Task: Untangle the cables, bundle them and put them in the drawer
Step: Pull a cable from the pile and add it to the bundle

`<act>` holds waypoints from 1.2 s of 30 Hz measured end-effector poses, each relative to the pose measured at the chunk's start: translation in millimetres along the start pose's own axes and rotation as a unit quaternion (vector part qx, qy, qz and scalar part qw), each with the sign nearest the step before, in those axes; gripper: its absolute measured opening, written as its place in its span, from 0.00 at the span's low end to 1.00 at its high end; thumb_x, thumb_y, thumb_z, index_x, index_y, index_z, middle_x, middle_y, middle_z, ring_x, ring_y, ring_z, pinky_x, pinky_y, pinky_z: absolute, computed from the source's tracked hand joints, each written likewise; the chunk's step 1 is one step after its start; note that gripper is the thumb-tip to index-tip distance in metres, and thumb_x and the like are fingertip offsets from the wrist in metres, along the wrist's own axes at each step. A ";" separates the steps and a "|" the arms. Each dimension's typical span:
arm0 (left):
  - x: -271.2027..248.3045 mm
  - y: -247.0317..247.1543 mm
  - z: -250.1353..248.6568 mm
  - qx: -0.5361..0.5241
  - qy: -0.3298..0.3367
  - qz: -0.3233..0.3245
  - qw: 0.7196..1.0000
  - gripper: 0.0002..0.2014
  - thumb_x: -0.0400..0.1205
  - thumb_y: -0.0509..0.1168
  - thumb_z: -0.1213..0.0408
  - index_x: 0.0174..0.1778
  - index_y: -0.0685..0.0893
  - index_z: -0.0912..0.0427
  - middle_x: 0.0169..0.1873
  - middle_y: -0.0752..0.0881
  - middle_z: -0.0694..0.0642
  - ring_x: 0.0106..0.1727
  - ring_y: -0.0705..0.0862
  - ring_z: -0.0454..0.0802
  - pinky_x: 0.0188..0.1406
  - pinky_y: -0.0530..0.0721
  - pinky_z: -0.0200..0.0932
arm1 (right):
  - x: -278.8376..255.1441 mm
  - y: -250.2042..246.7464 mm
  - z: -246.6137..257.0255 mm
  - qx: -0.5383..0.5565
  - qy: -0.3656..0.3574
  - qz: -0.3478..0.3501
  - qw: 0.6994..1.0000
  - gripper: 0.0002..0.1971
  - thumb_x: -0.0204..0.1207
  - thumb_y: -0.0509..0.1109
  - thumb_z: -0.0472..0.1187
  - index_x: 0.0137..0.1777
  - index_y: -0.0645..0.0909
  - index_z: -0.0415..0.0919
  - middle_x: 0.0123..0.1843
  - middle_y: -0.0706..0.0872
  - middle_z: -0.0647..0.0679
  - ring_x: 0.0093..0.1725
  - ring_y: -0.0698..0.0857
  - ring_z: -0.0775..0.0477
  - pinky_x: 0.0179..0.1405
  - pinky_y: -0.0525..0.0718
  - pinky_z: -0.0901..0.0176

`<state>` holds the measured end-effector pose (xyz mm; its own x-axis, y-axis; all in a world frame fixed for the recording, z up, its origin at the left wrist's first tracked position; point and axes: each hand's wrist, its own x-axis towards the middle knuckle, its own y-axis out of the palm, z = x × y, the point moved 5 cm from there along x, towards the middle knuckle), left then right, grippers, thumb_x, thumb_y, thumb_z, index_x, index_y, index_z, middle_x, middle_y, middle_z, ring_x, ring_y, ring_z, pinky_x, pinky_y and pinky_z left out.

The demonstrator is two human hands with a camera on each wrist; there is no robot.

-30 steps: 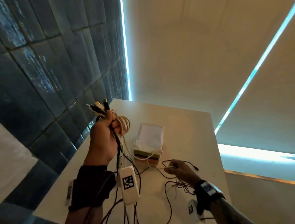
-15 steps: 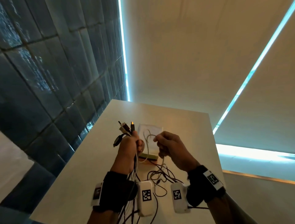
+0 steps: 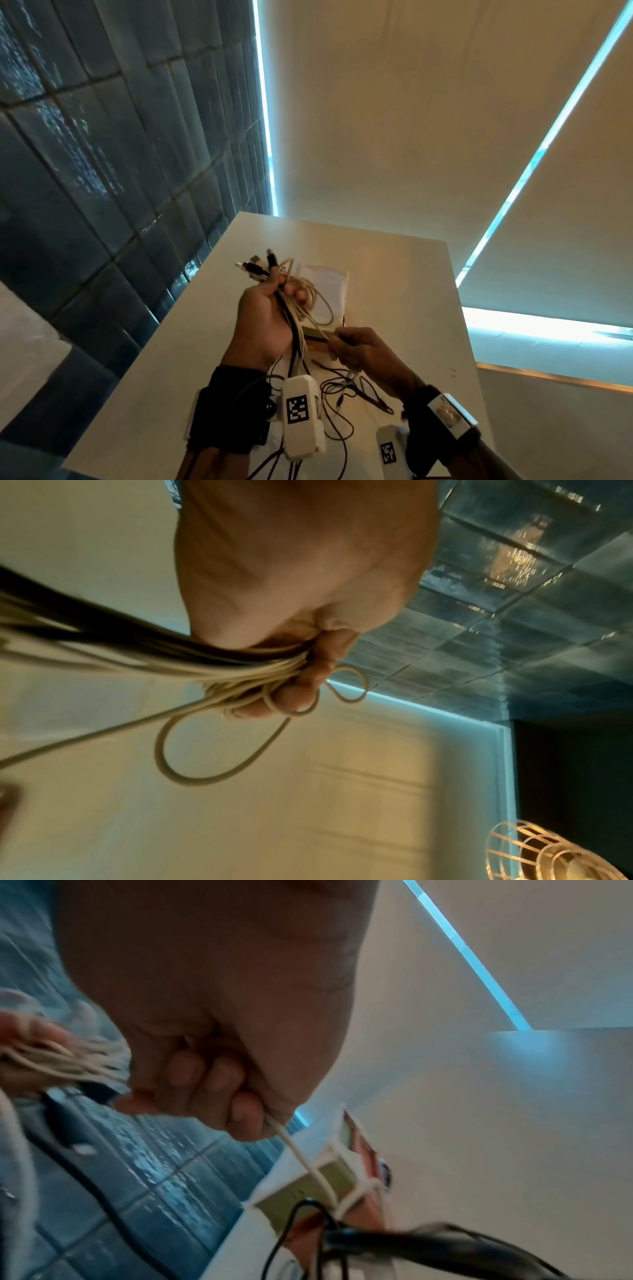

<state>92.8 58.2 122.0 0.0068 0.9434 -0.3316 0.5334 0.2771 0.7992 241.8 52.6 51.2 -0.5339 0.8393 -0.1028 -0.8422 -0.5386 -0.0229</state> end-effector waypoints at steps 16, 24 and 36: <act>-29.1 19.6 -53.2 0.059 0.135 0.032 0.989 0.16 0.87 0.52 0.58 0.33 0.71 0.55 0.23 0.72 0.48 0.24 0.69 0.44 0.36 0.70 0.42 | 11.2 -24.2 -117.1 -0.108 0.074 -0.077 0.988 0.18 0.85 0.58 0.35 0.33 0.76 0.43 0.30 0.74 0.49 0.30 0.70 0.54 0.31 0.69 0.65; -30.3 11.4 -60.6 0.138 0.166 0.017 0.976 0.17 0.88 0.52 0.60 0.31 0.70 0.55 0.22 0.71 0.48 0.23 0.68 0.44 0.30 0.66 0.42 | 16.4 -44.7 -119.9 -0.211 0.151 -0.174 0.950 0.16 0.82 0.62 0.38 0.33 0.82 0.43 0.28 0.79 0.51 0.28 0.74 0.53 0.29 0.71 0.60; 4.2 -15.0 12.6 0.232 -0.007 -0.110 0.966 0.19 0.89 0.52 0.61 0.32 0.73 0.60 0.24 0.74 0.53 0.23 0.69 0.47 0.28 0.64 0.42 | 5.4 -12.6 55.0 -0.013 -0.140 -0.187 0.972 0.09 0.80 0.67 0.31 0.41 0.85 0.29 0.29 0.79 0.51 0.28 0.75 0.57 0.29 0.74 0.68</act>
<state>95.5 55.7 102.4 -0.1413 0.8675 -0.4770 0.8453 0.3565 0.3979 245.4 68.0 105.7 -0.1938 0.9621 0.1919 -0.9810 -0.1911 -0.0326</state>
